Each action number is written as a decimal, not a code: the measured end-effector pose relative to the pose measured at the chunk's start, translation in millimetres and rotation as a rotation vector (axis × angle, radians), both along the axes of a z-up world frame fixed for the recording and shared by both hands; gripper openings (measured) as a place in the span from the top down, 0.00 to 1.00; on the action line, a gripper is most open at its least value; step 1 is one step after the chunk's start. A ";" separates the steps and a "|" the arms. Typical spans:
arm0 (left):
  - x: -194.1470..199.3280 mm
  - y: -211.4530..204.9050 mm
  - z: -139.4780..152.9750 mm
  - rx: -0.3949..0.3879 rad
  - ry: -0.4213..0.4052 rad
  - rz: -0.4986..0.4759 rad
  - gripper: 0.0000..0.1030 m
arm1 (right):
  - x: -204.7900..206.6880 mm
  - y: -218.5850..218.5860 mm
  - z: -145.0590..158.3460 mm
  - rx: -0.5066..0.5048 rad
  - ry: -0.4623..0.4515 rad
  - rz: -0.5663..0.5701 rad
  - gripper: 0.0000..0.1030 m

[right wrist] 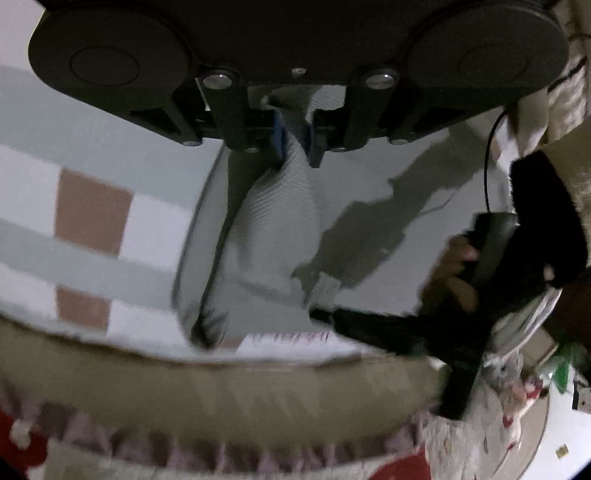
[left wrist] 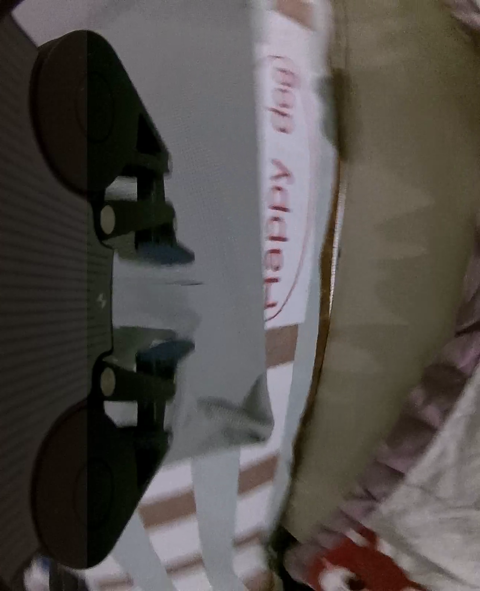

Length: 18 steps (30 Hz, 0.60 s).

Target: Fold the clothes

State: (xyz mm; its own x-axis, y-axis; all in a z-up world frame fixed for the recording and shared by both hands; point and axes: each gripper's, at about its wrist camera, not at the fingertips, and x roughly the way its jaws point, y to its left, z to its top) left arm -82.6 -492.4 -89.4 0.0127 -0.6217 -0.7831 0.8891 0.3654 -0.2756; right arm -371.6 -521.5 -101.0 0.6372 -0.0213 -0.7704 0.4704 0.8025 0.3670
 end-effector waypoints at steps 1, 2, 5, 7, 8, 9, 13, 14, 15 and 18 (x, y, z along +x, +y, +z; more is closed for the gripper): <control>-4.1 11.9 -1.8 0.009 0.009 -0.002 0.50 | 3.8 4.2 -4.1 -0.015 0.041 0.012 0.65; -10.2 22.6 -4.8 0.024 0.006 -0.011 0.47 | 7.3 8.4 -7.8 -0.031 0.081 0.023 0.63; -30.8 46.8 -18.2 0.078 -0.012 -0.053 0.31 | 14.8 19.3 -13.9 -0.084 0.175 0.054 0.56; -47.2 54.3 -28.8 0.091 -0.047 -0.091 0.24 | 13.8 19.6 -12.9 -0.091 0.193 0.050 0.56; -56.0 55.9 -30.6 0.076 -0.088 -0.103 0.27 | 13.3 19.8 -12.5 -0.094 0.202 0.048 0.68; -63.1 55.2 -32.0 0.075 -0.126 -0.121 0.41 | 12.9 20.0 -12.0 -0.098 0.211 0.046 0.80; -60.4 56.6 -22.1 0.050 -0.131 -0.120 0.94 | 11.3 19.9 -10.8 -0.109 0.248 0.034 0.88; -53.4 59.7 -18.4 0.043 -0.130 -0.082 0.94 | 11.4 16.8 -12.8 -0.107 0.261 0.016 0.89; -46.5 63.0 -17.2 0.041 -0.124 -0.056 0.94 | 9.5 13.8 -14.4 -0.102 0.273 -0.005 0.90; -31.9 69.7 -24.3 0.039 -0.043 -0.046 0.93 | 5.1 8.9 -13.4 -0.064 0.264 -0.013 0.88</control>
State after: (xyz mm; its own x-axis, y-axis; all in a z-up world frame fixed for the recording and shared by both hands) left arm -114.5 -422.7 -113.7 0.0194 -0.5912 -0.8063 0.9158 0.3340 -0.2229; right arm -366.6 -512.6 -114.4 0.4136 -0.0820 -0.9068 0.5538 0.8132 0.1791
